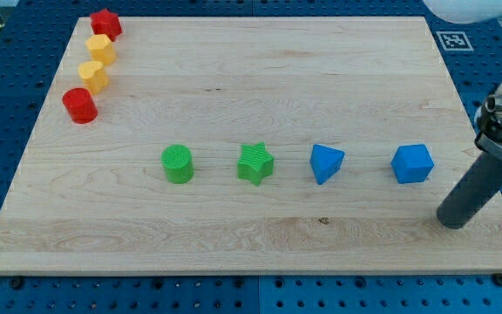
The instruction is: Push the cube to the top center of the board
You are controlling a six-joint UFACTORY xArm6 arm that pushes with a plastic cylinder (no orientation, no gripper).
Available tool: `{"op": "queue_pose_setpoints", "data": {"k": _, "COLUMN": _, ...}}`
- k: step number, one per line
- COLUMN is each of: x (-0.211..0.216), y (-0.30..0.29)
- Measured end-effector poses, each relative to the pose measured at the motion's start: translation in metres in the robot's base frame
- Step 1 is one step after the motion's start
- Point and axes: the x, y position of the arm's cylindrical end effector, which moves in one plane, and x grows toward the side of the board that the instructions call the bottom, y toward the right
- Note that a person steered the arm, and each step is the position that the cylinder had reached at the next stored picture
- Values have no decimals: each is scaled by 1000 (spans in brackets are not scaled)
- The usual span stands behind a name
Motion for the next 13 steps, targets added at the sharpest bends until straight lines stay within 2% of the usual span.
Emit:
{"op": "queue_pose_setpoints", "data": {"k": 1, "x": -10, "y": 0}}
{"op": "queue_pose_setpoints", "data": {"k": 3, "x": -72, "y": -8}}
{"op": "queue_pose_setpoints", "data": {"k": 5, "x": -113, "y": -43}}
{"op": "queue_pose_setpoints", "data": {"k": 11, "x": -148, "y": -208}}
{"op": "queue_pose_setpoints", "data": {"k": 13, "x": -180, "y": -211}}
